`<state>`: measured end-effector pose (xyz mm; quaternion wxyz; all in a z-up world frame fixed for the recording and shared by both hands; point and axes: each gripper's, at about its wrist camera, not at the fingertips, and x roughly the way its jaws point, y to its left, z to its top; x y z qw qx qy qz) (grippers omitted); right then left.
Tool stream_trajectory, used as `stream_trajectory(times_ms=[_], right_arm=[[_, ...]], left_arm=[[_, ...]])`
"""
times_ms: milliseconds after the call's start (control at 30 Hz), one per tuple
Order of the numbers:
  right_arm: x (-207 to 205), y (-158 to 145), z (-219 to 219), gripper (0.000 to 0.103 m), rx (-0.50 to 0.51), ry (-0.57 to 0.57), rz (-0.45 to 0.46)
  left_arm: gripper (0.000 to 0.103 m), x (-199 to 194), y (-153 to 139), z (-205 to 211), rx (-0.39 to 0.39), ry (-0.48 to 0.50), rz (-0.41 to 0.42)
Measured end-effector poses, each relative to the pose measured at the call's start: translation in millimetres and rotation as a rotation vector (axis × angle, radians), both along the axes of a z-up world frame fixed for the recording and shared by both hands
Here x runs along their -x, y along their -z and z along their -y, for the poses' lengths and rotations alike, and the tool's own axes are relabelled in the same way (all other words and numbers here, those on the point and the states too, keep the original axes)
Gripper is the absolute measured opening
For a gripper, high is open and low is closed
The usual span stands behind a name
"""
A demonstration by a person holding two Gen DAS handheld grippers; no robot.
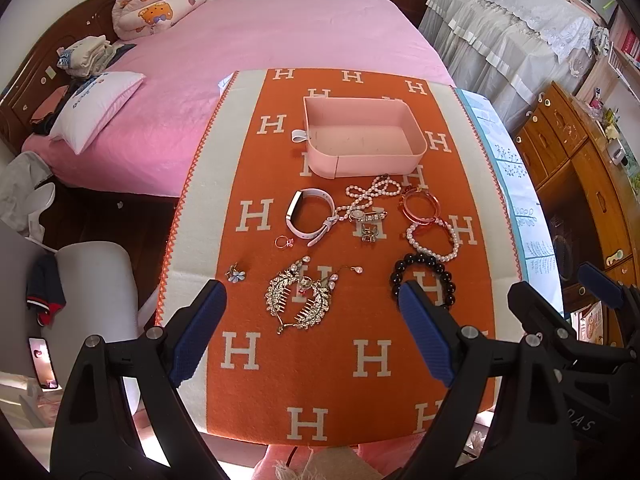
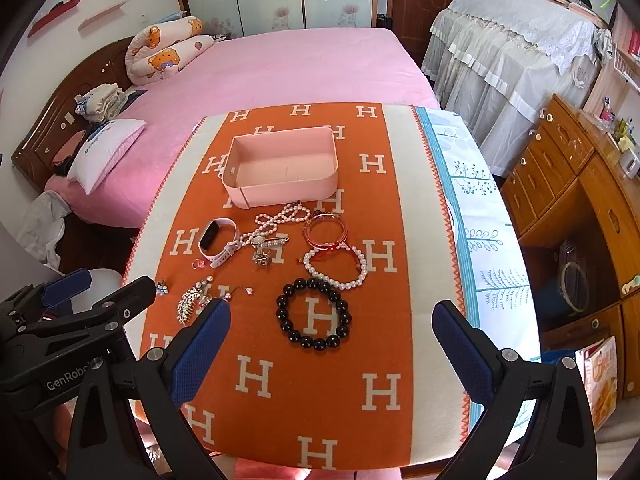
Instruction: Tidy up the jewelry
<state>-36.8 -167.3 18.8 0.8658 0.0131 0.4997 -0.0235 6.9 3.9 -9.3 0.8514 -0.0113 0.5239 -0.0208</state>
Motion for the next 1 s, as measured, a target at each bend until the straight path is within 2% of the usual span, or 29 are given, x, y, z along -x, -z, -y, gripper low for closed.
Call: stream_trajectory(times_ms=[1000], right_arm=[[-4, 3, -3, 0.102, 0.0, 0.003, -0.006]], left_arm=[[0.086, -7, 15, -13, 0.006, 0.012, -0.011]])
